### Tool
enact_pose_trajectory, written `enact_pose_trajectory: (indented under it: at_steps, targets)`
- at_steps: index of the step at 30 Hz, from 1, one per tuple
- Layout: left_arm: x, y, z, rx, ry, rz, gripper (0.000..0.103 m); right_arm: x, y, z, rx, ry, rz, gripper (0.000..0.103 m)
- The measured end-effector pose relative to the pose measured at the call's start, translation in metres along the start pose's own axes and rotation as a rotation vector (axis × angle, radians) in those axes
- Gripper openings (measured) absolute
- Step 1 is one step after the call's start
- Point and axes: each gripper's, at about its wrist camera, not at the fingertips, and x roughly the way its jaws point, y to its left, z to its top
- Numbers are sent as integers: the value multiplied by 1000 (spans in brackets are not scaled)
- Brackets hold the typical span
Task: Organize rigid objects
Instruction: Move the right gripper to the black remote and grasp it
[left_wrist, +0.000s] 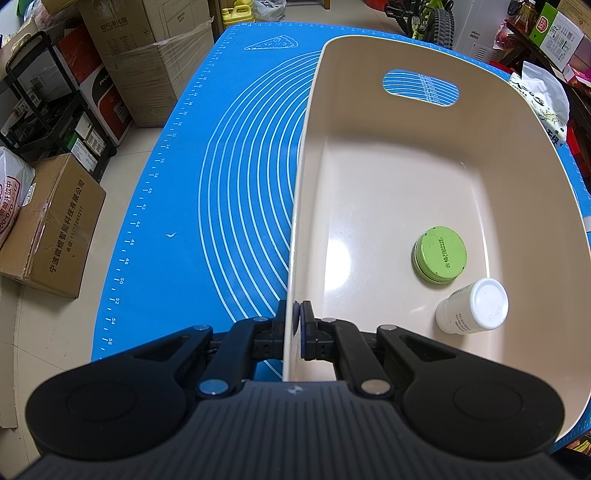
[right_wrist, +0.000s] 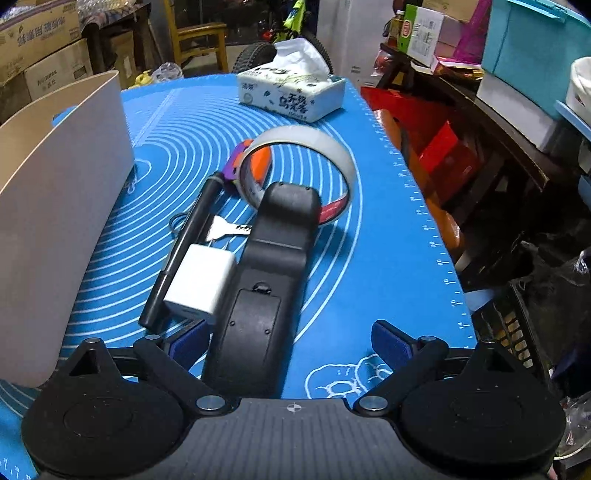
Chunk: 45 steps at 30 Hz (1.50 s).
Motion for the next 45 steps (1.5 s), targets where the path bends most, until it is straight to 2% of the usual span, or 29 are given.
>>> enact_pose_trajectory:
  at_steps: [9, 14, 16, 18, 19, 34, 38, 43, 45]
  targets:
    - [0, 0, 0, 1, 0, 0, 7, 15, 4, 3, 27, 16, 1, 86]
    - [0, 0, 0, 0, 1, -1, 7, 20, 3, 6, 27, -14, 24, 84]
    - [0, 0, 0, 1, 0, 0, 7, 19, 2, 5, 25, -25, 46, 78]
    - [0, 0, 0, 0, 0, 0, 7, 16, 4, 5, 7, -40, 61, 61]
    - [0, 0, 0, 0, 0, 1, 7, 15, 6, 5, -2, -43, 68, 58]
    - [0, 1, -1, 0, 0, 0, 7, -14, 1, 0, -27, -80, 64, 54]
    - [0, 1, 0, 0, 1, 0, 7, -16, 2, -3, -38, -59, 65, 54]
    - [0, 1, 0, 0, 1, 0, 7, -6, 3, -10, -78, 15, 60, 54]
    - [0, 1, -1, 1, 0, 0, 7, -5, 3, -9, -74, 8, 65, 54]
